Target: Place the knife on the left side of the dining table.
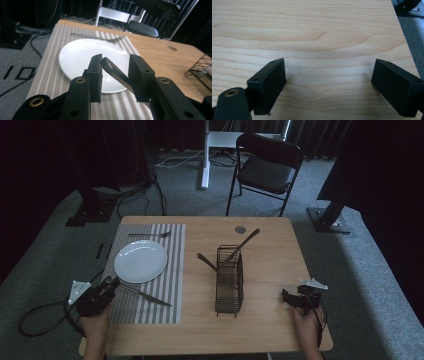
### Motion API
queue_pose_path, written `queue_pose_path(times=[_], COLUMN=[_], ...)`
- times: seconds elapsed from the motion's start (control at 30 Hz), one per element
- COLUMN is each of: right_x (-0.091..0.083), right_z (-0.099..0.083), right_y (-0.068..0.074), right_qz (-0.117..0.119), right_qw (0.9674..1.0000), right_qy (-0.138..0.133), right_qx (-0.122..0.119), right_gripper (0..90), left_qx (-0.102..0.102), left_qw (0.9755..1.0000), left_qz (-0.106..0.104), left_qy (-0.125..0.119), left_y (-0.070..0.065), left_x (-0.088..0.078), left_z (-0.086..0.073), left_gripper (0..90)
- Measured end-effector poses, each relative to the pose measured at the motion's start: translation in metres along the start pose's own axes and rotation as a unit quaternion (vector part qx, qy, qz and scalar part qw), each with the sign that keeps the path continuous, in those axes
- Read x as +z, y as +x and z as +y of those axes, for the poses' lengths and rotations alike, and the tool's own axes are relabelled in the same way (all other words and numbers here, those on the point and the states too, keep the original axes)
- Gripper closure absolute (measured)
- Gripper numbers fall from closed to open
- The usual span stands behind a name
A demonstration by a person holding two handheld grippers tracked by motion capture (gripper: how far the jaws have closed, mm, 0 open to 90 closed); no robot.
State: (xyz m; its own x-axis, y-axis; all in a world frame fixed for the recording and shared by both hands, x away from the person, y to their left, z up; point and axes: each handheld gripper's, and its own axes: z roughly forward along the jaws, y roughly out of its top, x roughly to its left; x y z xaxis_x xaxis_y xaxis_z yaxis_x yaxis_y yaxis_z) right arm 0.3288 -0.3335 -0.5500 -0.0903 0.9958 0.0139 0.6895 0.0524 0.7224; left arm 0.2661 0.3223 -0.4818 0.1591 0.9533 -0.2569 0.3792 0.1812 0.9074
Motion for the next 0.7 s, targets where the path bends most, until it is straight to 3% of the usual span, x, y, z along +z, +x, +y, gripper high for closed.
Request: queue_pose_path(times=[0.1,0.2,0.43,0.57,0.67,0.7], right_x=[0.0,0.0,0.0,0.0,0.0,0.0], right_z=[0.0,0.0,0.0,0.0,0.0,0.0], right_y=[0.0,0.0,0.0,0.0,0.0,0.0], right_qz=[0.0,0.0,0.0,0.0,0.0,0.0], right_qw=[1.0,1.0,1.0,1.0,1.0,1.0], right_qy=[0.0,0.0,0.0,0.0,0.0,0.0], right_qx=[0.0,0.0,0.0,0.0,0.0,0.0], right_gripper=[11.8,11.8,11.7,11.8,11.8,11.8], left_qx=[-0.014,-0.014,-0.009,-0.019,-0.04,-0.036], left_qw=[0.9999,0.9999,0.9993,0.9986,0.9978,0.9978], left_qz=[-0.004,-0.008,0.018,0.016,0.0,0.003], left_qy=[0.001,0.005,0.033,0.047,0.052,0.056], left_y=[0.009,0.017,0.028,0.034,0.039,0.04], left_x=[0.003,0.006,0.013,0.016,0.017,0.019], left_z=[-0.006,-0.011,-0.019,-0.024,-0.025,-0.026], left_gripper=[63.2,62.1,59.3,59.3,59.4,59.4])
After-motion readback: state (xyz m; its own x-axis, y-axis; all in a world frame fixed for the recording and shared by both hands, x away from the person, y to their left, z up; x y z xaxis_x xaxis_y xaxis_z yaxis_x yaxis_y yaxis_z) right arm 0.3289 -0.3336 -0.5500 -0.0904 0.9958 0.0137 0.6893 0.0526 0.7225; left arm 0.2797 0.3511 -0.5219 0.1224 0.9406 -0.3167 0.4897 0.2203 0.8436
